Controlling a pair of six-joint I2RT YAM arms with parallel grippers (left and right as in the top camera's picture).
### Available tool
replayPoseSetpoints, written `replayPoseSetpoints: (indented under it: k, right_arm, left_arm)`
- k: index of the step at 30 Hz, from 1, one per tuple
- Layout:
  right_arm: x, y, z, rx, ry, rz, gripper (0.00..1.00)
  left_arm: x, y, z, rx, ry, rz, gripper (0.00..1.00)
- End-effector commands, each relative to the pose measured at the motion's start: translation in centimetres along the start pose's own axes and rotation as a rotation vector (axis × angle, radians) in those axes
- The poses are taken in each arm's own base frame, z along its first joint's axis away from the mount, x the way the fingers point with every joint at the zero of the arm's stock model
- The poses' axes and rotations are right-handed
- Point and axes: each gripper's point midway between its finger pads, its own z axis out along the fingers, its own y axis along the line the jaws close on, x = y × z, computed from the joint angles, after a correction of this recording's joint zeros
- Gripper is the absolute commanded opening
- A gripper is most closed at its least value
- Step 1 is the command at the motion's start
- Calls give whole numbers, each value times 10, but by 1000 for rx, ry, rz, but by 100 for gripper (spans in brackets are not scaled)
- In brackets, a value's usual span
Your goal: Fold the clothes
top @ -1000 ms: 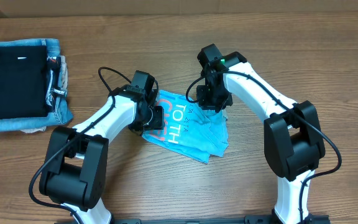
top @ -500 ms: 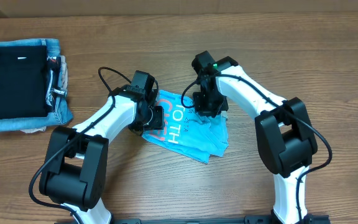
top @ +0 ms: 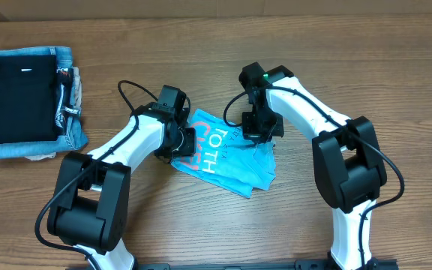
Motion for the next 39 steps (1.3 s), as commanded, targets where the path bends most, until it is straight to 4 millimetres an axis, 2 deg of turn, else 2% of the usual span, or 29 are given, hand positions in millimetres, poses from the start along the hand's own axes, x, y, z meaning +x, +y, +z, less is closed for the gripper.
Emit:
replayPoseSetpoints:
  k: [1,6,10,16,18,20,21,24,27,30,32,34,39]
  right_arm:
    - [-1,-6,-37,-1,-82,35,4]
    - [15,-18,-41,47,-35,41,4]
    - [17,-29,-38,105,-35,42,6]
    - [23,-43,-18,162,-17,43,16]
    - [23,-44,-8,159,-24,42,14]
    - [23,-44,-3,159,-27,43,4]
    - [22,-45,-4,164,-33,43,4]
    - [14,-40,-17,142,-75,47,4]
    - [0,-30,-50,94,-169,35,5]
    - [-17,-14,-88,30,-294,-68,18]
    - [-25,-5,-100,-5,-340,-126,22]
    - [-29,-1,-100,-20,-351,-142,22]
    - [-34,0,-64,-8,-288,-145,21]
  left_arm:
    - [25,20,20,-72,85,-20,24]
    - [26,26,22,-104,86,-16,21]
    - [27,27,24,-105,91,-17,21]
    - [28,27,24,-106,94,-18,22]
    - [29,27,23,-107,98,-19,23]
    - [31,28,23,-110,105,-20,24]
    - [32,28,23,-111,109,-21,25]
    - [35,29,23,-115,122,-22,27]
    - [36,29,23,-116,126,-20,27]
    - [35,29,23,-115,123,-20,28]
    - [34,29,23,-113,118,-19,29]
    - [33,29,23,-113,117,-19,29]
    - [34,29,23,-114,119,-19,29]
